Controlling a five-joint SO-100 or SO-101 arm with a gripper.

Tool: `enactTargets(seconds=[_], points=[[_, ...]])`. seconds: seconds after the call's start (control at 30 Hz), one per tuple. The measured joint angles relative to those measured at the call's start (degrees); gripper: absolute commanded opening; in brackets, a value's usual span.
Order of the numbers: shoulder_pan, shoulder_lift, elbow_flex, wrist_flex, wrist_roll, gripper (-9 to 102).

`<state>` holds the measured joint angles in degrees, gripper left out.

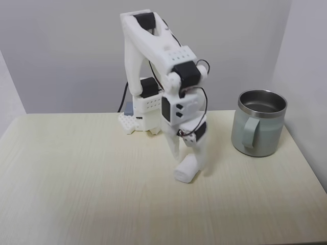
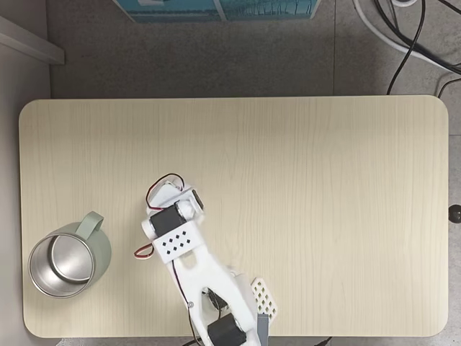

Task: Grasp a dressing and put it in the cup.

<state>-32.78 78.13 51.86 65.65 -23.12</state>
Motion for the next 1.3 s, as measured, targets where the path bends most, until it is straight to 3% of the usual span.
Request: enactTargets(seconds=[0.27,0.43,0.77,0.97,1.3], points=[[-0.09,3.16,-0.44,-3.6,0.0,20],[-0.09,4.39,-0.53,-3.96,0.0,0],[-0.97,4.31,-0.53,-3.69,0.26,0],[-1.23,-2.46,4.39,5.36,0.88,0],[-0.35,-10.55,25.22,25.14,1.23,0]])
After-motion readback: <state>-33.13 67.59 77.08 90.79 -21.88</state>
